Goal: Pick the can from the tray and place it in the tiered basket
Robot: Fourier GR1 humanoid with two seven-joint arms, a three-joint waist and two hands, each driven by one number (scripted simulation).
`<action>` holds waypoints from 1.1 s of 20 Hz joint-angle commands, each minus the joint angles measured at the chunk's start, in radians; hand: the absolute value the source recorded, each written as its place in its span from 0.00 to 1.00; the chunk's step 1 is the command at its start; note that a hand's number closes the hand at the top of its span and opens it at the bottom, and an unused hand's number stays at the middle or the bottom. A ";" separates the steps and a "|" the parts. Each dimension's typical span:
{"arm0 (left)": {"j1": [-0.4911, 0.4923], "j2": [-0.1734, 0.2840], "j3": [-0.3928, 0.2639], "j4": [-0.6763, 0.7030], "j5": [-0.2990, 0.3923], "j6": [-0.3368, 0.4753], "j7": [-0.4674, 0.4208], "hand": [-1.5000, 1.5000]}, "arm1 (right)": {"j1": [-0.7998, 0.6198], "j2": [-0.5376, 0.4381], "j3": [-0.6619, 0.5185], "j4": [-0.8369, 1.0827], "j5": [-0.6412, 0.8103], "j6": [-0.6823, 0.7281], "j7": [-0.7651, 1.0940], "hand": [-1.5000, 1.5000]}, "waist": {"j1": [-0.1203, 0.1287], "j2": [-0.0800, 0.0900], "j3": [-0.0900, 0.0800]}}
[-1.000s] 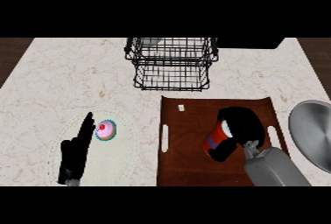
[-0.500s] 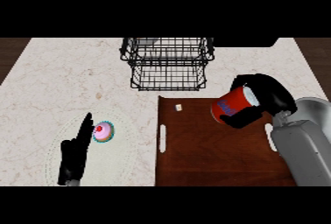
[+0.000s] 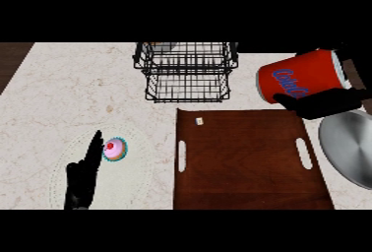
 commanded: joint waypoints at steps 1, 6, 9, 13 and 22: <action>0.001 -0.013 0.006 0.019 0.004 -0.015 -0.027 0.50 | -0.142 -0.057 -0.082 -0.053 -0.077 0.099 0.111 1.00 | 0.008 0.004 -0.001; -0.087 -0.036 0.014 0.065 -0.025 -0.013 0.025 0.50 | -0.241 -0.010 -0.037 0.068 -0.016 0.055 0.117 1.00 | 0.014 0.007 -0.001; -0.079 0.000 0.068 0.085 0.003 -0.045 -0.013 0.50 | -0.331 0.028 -0.011 0.142 0.018 0.027 0.166 1.00 | 0.017 0.008 -0.001; -0.027 0.005 0.025 -0.023 -0.025 -0.047 0.039 0.50 | -0.436 0.072 0.002 0.300 0.070 -0.042 0.155 1.00 | 0.024 0.008 0.000; 0.008 -0.005 0.036 0.014 -0.028 -0.073 -0.016 0.50 | -0.568 0.155 0.035 0.606 0.136 -0.139 0.031 1.00 | 0.027 0.009 -0.001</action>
